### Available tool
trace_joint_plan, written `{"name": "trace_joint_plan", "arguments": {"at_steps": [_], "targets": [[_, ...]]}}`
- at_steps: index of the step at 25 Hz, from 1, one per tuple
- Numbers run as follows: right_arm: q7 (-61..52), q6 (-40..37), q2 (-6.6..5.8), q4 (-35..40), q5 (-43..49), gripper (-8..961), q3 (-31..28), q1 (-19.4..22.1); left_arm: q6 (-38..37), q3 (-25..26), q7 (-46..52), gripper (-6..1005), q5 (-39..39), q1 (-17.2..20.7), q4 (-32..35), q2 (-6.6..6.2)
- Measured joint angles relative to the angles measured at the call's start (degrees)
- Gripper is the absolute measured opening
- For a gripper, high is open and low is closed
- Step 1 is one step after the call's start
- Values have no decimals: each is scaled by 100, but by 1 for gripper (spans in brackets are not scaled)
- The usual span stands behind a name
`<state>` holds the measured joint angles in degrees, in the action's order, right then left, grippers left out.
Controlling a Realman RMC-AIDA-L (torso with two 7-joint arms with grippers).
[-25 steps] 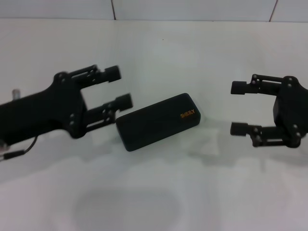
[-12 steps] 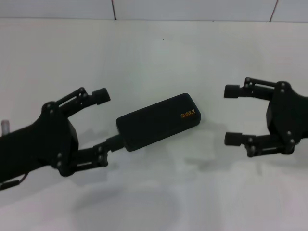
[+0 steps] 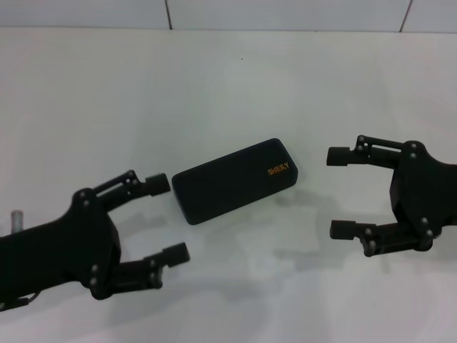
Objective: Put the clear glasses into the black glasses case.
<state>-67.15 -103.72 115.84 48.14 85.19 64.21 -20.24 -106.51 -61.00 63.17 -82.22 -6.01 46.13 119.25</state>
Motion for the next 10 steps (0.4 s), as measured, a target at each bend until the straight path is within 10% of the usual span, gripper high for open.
{"name": "trace_joint_plan", "arguments": {"at_steps": [10], "targets": [[361,51,11,-83,16,875,183,57,-2,-24,151,892,-366,-68,-16,11]]}}
